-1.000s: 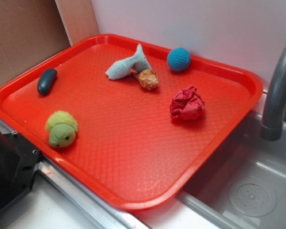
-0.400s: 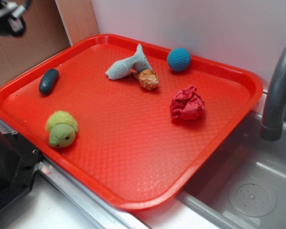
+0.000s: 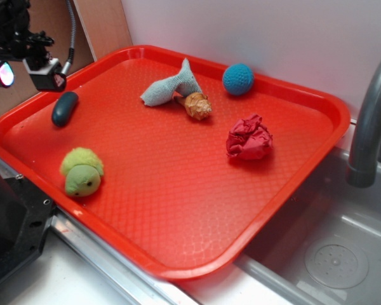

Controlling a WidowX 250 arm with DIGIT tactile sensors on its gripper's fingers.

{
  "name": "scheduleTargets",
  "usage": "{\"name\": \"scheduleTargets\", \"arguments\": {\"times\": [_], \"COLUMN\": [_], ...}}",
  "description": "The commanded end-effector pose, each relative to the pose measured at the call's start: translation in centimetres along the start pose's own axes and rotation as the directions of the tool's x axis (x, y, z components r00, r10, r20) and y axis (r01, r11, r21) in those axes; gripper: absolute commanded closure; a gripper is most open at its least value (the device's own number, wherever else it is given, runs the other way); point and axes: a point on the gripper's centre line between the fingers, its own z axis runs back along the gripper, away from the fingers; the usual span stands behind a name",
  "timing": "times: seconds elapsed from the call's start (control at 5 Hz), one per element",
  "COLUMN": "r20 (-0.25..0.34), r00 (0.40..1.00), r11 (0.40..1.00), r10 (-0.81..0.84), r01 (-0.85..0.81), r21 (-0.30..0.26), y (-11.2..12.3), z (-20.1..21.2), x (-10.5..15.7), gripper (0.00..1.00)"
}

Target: Grab the plastic pickle.

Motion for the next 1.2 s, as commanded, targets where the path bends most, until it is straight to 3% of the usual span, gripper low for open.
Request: {"name": "scheduleTargets", "arguments": {"times": [0.0,0.4,0.6,0.8,1.0], "r20": [0.027,-0.053,-0.051,-0.049,-0.037], "r00": [0.999,0.994,0.994,0.994,0.989], "r11": [1.000,0.996,0.995,0.995,0.983], "r10": [0.024,-0.094,-0.095,-0.100,-0.145], "r01": [-0.024,0.094,0.094,0.098,0.140], "r21": [0.001,0.007,-0.022,-0.031,-0.121], "y": [-0.4,-1.9,-2.3,-2.0,-1.9], "z": [-3.0,-6.7,-6.5,-3.8,1.1], "x": [1.9,3.6,3.5,2.8,1.1], "gripper": [0.00,0.00,1.00,1.00,1.00]}}
